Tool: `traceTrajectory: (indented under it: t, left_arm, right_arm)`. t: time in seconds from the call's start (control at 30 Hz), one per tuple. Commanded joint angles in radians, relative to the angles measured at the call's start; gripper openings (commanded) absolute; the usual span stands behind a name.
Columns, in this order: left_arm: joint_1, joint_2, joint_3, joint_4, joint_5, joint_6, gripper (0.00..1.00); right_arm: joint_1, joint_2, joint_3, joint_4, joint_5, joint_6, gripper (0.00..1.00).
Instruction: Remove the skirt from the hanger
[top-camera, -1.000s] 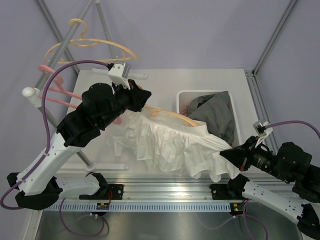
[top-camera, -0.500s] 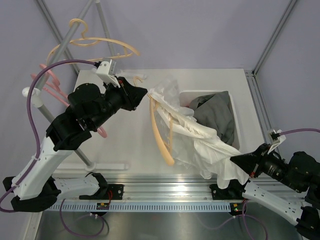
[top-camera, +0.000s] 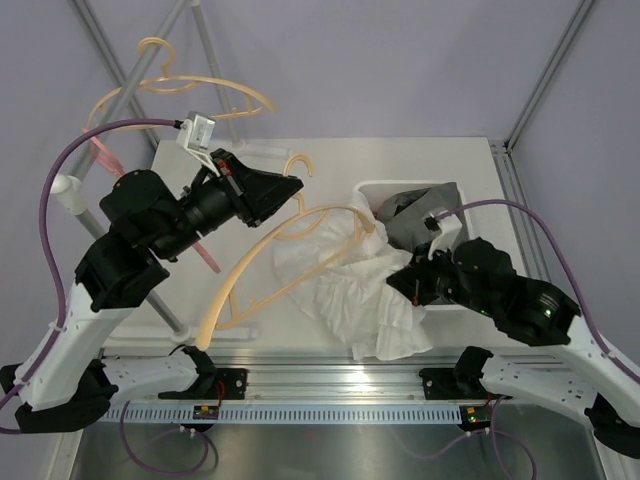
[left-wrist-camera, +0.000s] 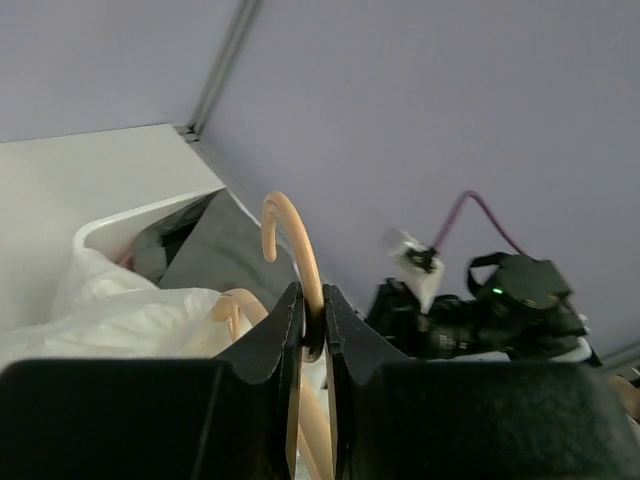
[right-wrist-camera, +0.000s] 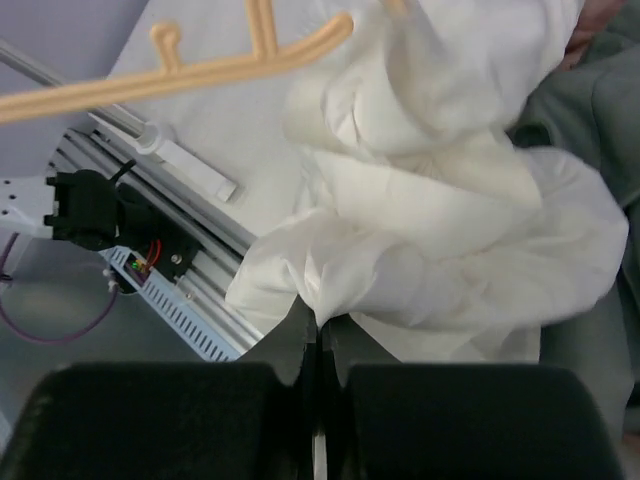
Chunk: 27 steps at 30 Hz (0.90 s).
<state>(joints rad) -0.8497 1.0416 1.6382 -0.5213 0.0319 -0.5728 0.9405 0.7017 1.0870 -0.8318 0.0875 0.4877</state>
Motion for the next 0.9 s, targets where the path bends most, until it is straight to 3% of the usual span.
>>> traceTrajectory:
  t: [0.0,0.13,0.27,0.5,0.7,0.87]
  left_arm:
    - [0.000,-0.055,0.012,0.126,0.144,-0.070,0.00]
    - [0.000,-0.106,-0.002,0.068,0.099,-0.046,0.00]
    - [0.000,-0.141,0.023,0.015,0.036,-0.012,0.00]
    - [0.001,-0.178,0.037,-0.054,-0.027,0.040,0.00]
    - [0.001,-0.198,-0.029,-0.052,-0.067,0.062,0.00]
    - [0.001,-0.213,-0.060,-0.049,-0.082,0.079,0.00]
  right_arm:
    - [-0.003,0.119,0.126,0.184,0.064,-0.129,0.00]
    - [-0.038,0.246,0.276,0.227,0.089,-0.233,0.00]
    - [-0.210,0.364,0.431,0.261,-0.009,-0.297,0.00]
    - [-0.379,0.519,0.823,0.214,-0.040,-0.403,0.00]
    - [-0.451,0.659,1.201,0.137,-0.083,-0.459,0.00]
    - [-0.477,0.743,1.366,0.080,-0.083,-0.482,0.00]
